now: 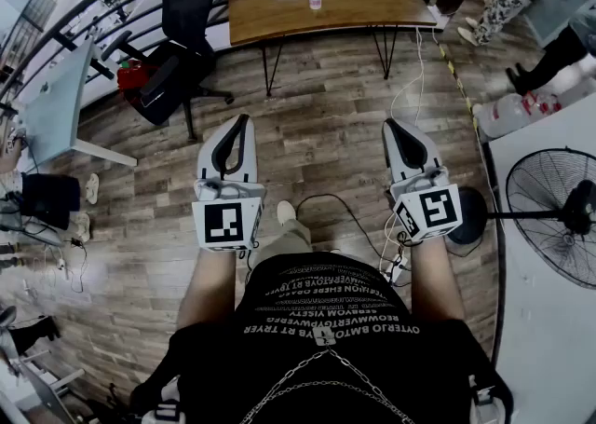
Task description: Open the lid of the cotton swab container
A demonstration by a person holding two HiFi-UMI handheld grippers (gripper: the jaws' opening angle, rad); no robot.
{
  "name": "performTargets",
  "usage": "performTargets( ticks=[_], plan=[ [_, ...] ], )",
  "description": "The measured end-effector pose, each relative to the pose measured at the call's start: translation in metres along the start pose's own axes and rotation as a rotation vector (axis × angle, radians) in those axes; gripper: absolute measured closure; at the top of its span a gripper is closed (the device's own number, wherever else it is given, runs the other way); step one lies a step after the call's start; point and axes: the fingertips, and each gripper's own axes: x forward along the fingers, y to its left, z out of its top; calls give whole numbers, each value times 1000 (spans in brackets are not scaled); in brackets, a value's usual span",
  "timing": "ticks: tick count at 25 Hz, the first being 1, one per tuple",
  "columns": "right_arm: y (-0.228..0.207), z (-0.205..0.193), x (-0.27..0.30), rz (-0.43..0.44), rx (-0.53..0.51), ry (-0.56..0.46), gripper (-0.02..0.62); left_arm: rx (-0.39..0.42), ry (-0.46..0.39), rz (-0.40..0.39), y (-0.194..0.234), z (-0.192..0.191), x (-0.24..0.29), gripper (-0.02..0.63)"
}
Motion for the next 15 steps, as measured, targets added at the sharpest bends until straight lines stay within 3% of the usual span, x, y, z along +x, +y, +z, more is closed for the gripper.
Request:
performTargets(
  ticks=[6, 15],
  plan=[
    [-8, -4, 43, 10, -4, 24, 580, 27, -18, 1, 27, -4, 40, 577],
    [-13, -13, 112, -19, 28, 45, 580, -4, -30, -38, 74, -24, 91, 577]
  ],
)
